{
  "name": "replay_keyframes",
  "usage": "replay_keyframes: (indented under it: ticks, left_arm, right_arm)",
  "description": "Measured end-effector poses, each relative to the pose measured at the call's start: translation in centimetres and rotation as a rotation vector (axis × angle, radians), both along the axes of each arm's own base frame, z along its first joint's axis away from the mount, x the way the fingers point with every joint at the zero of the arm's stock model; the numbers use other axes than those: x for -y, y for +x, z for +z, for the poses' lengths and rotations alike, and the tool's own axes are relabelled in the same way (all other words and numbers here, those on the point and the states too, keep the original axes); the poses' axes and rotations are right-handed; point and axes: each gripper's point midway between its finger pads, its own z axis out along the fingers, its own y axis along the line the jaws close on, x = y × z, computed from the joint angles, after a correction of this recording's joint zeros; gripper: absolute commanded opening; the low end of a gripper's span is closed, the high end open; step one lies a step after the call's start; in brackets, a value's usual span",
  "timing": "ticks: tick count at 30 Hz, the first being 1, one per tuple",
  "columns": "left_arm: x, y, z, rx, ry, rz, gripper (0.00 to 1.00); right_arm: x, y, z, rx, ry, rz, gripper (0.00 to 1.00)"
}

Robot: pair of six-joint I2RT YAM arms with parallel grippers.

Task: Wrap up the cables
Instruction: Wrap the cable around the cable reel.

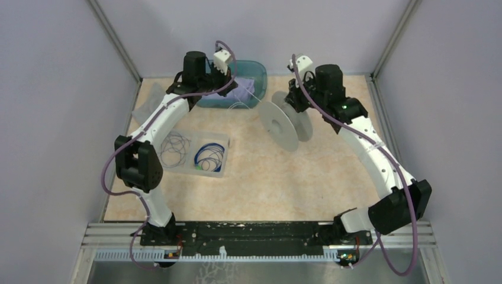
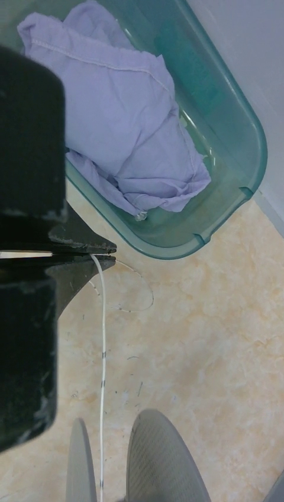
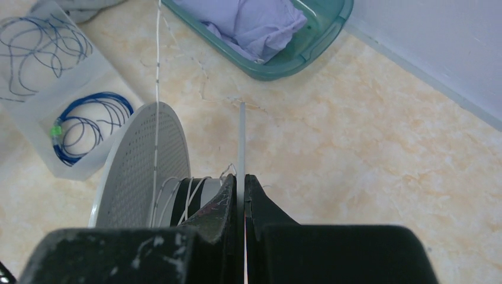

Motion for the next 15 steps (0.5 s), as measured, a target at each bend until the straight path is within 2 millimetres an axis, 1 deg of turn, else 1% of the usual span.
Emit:
replay_keyframes:
  ticks: [2, 4, 6, 9, 11, 15]
  left_arm:
    - [-0.1, -0.1, -1.4, -0.017, 0.004, 0.004, 0.0]
    - [-0.2, -0.3, -3.0, -0.04, 0.004, 0.001, 0.01]
    - [0.0, -0.9, -4.6, -0.067, -0.006, -0.017, 0.01]
    - [0.8, -2.0, -6.3, -0.102, -0.031, -0.061, 0.01]
    - [1.2, -2.4, -6.7, -0.115, -0.049, -0.085, 0.01]
    - [1.7, -2.7, -6.3, -0.113, -0.082, -0.114, 0.01]
  right_arm:
    - [0.0, -0.2, 1.5, 0.005, 0.022, 0.002, 0.0]
    - [-0.1, -0.3, 3.4, 0.023, 0.051, 0.003, 0.0]
    - [-0.3, -0.3, 5.1, 0.041, 0.077, 0.005, 0.0]
    - [-0.7, -0.2, 7.5, 0.067, 0.119, 0.01, 0.0]
    - [-0.9, -0.1, 8.1, 0.066, 0.132, 0.013, 0.0]
    - [-1.3, -0.1, 8.5, 0.029, 0.159, 0.012, 0.0]
